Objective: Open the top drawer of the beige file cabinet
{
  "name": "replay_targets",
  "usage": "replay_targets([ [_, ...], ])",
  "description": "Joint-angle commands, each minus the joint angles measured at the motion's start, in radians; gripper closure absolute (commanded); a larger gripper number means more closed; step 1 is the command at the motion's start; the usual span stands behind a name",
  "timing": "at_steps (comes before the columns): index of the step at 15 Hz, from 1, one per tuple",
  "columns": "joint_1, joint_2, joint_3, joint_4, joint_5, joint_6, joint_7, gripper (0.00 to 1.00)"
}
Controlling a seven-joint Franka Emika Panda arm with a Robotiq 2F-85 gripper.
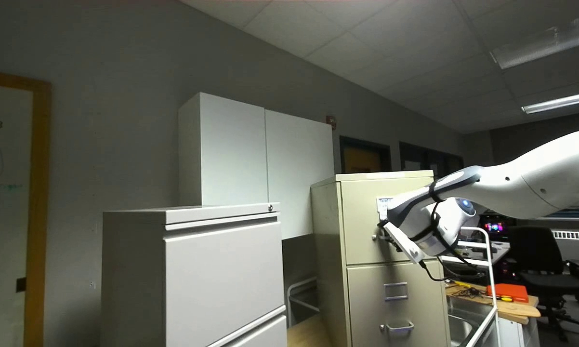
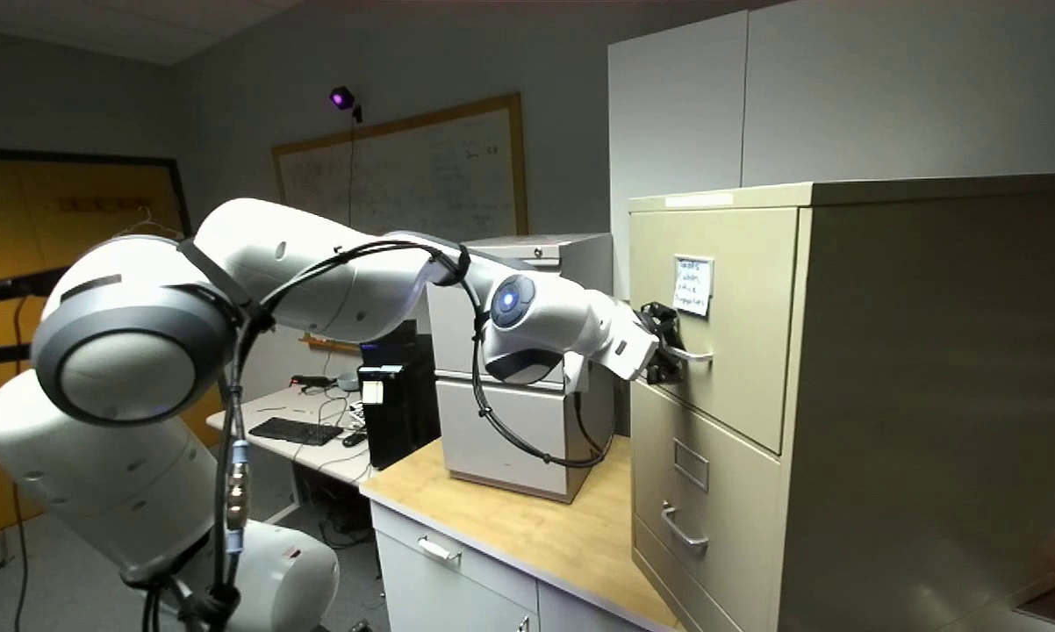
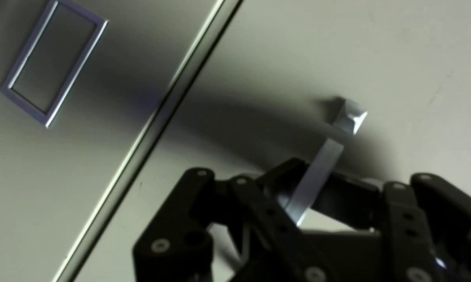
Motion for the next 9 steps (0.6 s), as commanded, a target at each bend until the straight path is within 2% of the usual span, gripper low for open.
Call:
replay_targets([
  [1, -0.183, -0.072, 0.220, -0.151, -0.044, -0.046, 0.022, 1.00],
  [4, -0.314, -0.102, 0.337, -0.194, -0.075, -0.070, 0.042, 1.00],
  [9, -0.422, -0.178, 0.442, -0.273, -0.101, -0.086, 0.083, 1.00],
])
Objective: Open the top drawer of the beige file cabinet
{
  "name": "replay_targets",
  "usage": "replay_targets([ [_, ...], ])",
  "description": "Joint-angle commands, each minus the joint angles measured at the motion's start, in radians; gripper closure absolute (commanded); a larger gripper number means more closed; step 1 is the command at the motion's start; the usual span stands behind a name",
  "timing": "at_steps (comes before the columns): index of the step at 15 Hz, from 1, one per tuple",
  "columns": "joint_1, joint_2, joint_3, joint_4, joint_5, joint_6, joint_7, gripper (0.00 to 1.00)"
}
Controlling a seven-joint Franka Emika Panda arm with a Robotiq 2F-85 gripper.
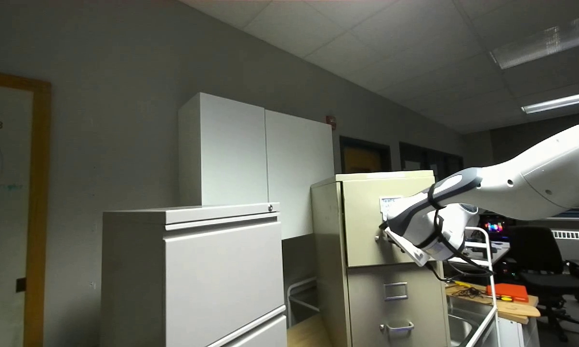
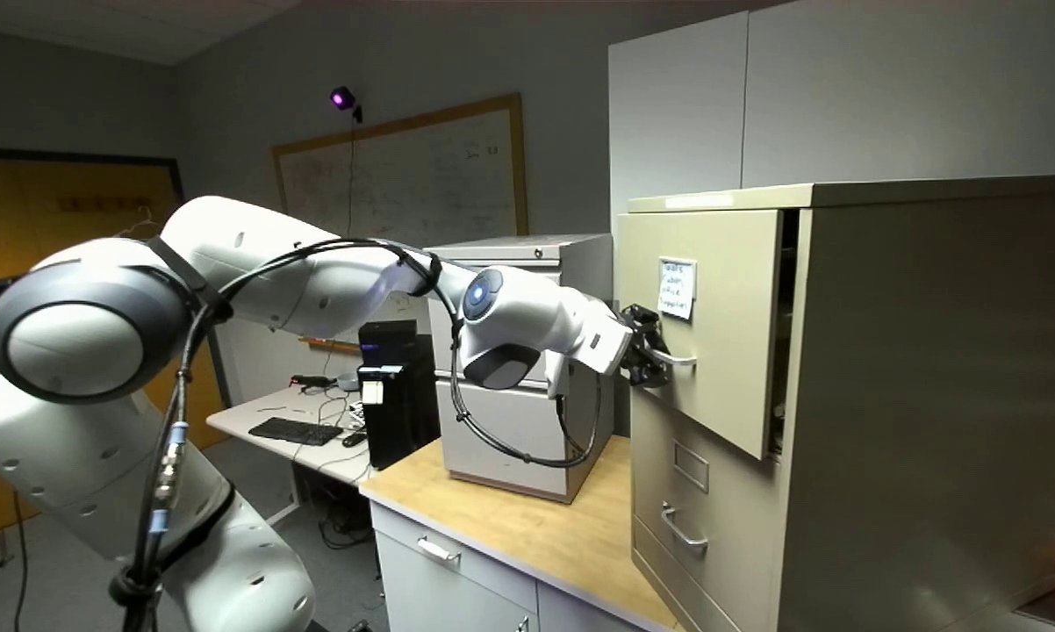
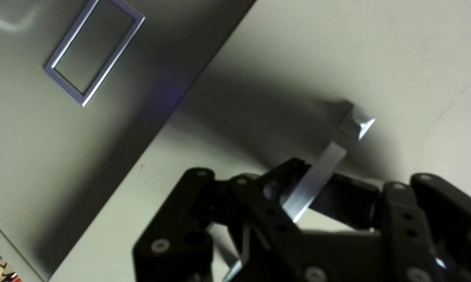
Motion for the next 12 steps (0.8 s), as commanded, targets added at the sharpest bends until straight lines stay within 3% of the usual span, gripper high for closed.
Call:
replay_targets([
  [1, -0.046, -0.181, 0.095, -0.198, -0.032, -0.068, 0.017, 1.00],
  [12, -0.042, -0.382, 0.106, -0.363, -0.081, -0.091, 0.027, 1.00],
])
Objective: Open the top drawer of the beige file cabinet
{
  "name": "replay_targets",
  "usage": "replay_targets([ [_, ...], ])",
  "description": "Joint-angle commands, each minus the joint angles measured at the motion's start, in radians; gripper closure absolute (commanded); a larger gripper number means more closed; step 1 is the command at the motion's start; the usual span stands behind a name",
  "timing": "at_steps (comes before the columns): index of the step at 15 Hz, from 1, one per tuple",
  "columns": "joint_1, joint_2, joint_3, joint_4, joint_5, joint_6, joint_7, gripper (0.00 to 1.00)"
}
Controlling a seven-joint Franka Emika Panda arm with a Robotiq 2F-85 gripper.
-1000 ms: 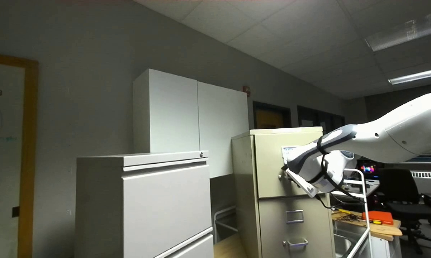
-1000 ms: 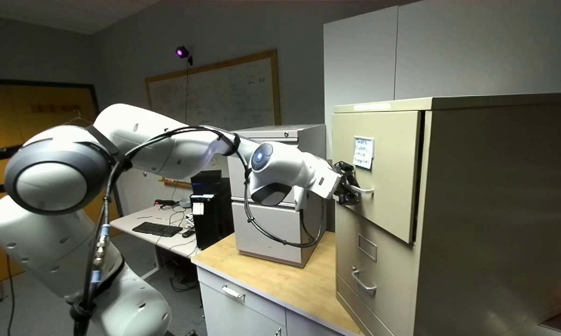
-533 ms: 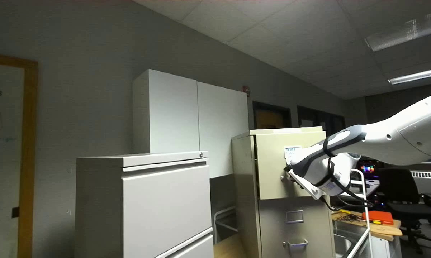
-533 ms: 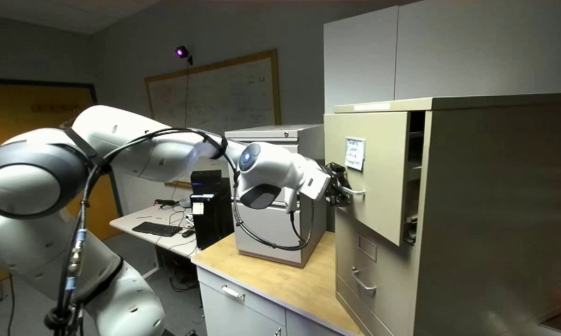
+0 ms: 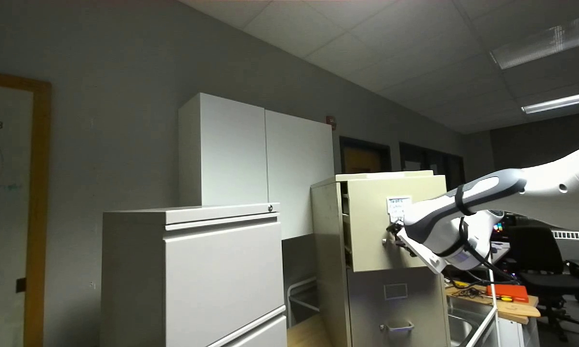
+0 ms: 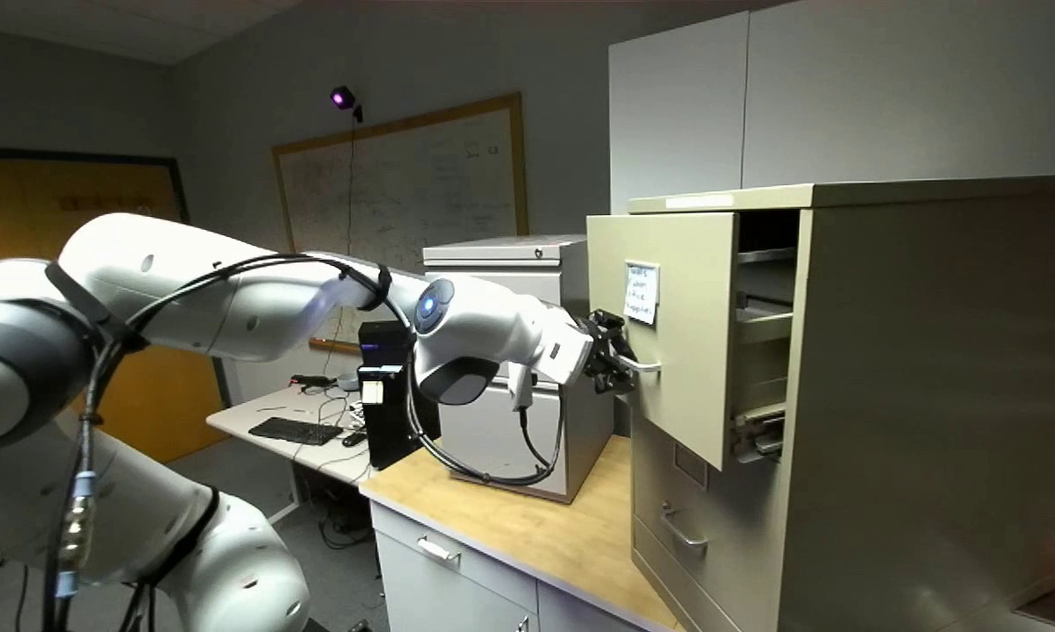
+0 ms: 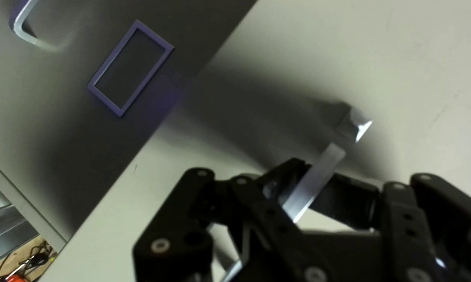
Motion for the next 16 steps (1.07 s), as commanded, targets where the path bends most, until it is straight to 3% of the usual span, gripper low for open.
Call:
replay_targets([
  [1, 0.017, -0.207, 0.040, -0.204, -0.031, -0.082, 0.014, 1.00],
  [6, -0.004, -0.363, 0.028, -0.314, -0.058, -0.124, 0.009, 1.00],
  [7, 0.003, -0.264, 0.033, -0.152, 0.066, -0.195, -0.096, 1.00],
  [9, -0.037, -0.298, 0.046, -0.149, 0.127, -0.290, -0.151, 1.00],
  [10, -0.049, -0.441, 0.032, -0.315, 0.015, -0.282, -0.071, 1.00],
  [11, -0.055, -0.446, 0.030, -0.313, 0.014, -0.309, -0.081, 1.00],
  [13, -0.072, -0.363, 0.049, -0.187, 0.118, -0.382, -0.166, 1.00],
  [15, -0.089, -0.468, 0.044, -0.302, 0.067, -0.392, -0.130, 1.00],
  [16, -0.100, -0.419, 0.054, -0.237, 0.104, -0.423, -0.157, 1.00],
])
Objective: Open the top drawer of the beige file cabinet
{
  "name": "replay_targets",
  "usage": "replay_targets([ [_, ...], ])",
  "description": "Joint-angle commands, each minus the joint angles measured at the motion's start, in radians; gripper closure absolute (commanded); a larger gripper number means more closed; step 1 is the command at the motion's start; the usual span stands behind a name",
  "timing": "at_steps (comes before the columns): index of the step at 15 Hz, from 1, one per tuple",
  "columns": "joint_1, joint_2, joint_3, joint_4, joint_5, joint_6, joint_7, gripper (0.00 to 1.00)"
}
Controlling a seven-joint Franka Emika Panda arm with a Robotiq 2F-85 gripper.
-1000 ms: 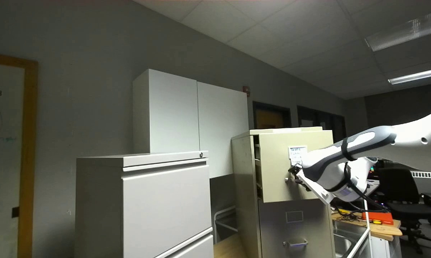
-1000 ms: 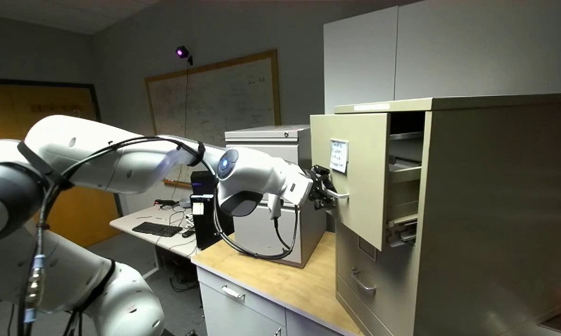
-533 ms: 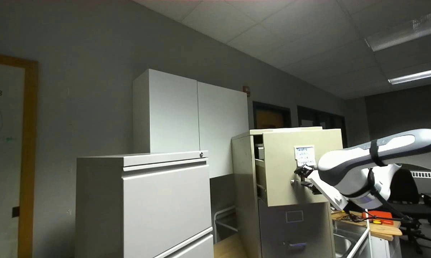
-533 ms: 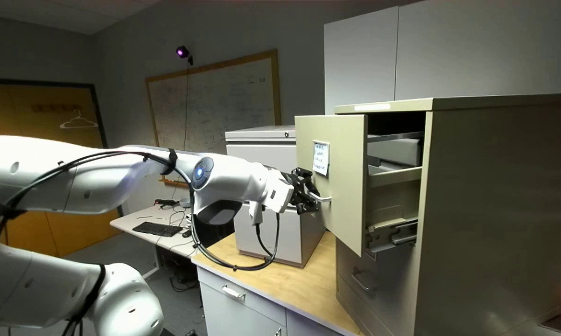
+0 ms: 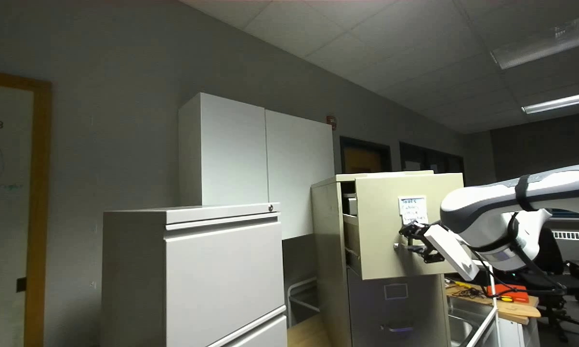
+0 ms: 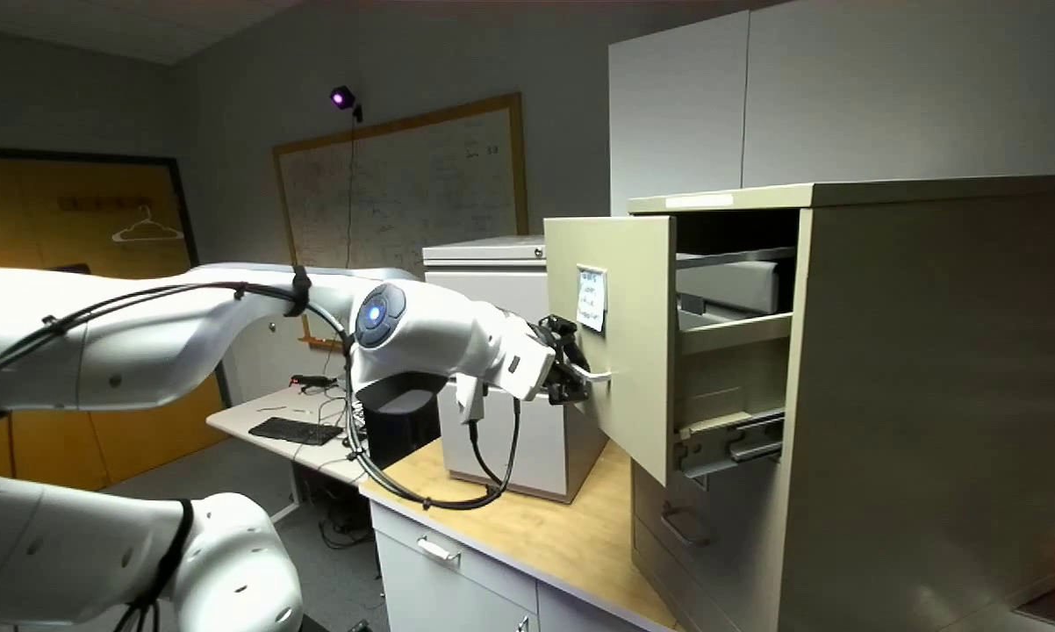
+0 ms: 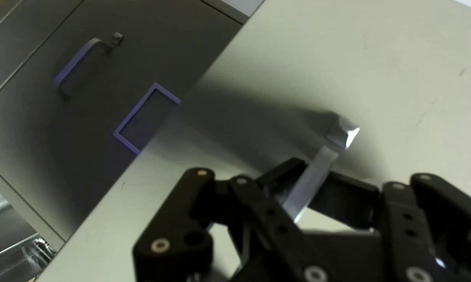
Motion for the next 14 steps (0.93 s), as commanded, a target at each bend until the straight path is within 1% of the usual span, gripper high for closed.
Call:
replay_targets([
  [1, -0.030, -0.112, 0.052, -0.089, 0.040, -0.159, -0.033, 1.00],
  [2, -0.030, -0.167, 0.051, -0.153, 0.007, -0.149, -0.003, 1.00],
  [5, -0.042, -0.148, 0.062, -0.123, 0.022, -0.170, -0.013, 1.00],
  [14, -0.053, -0.147, 0.084, -0.125, 0.012, -0.170, 0.006, 1.00],
])
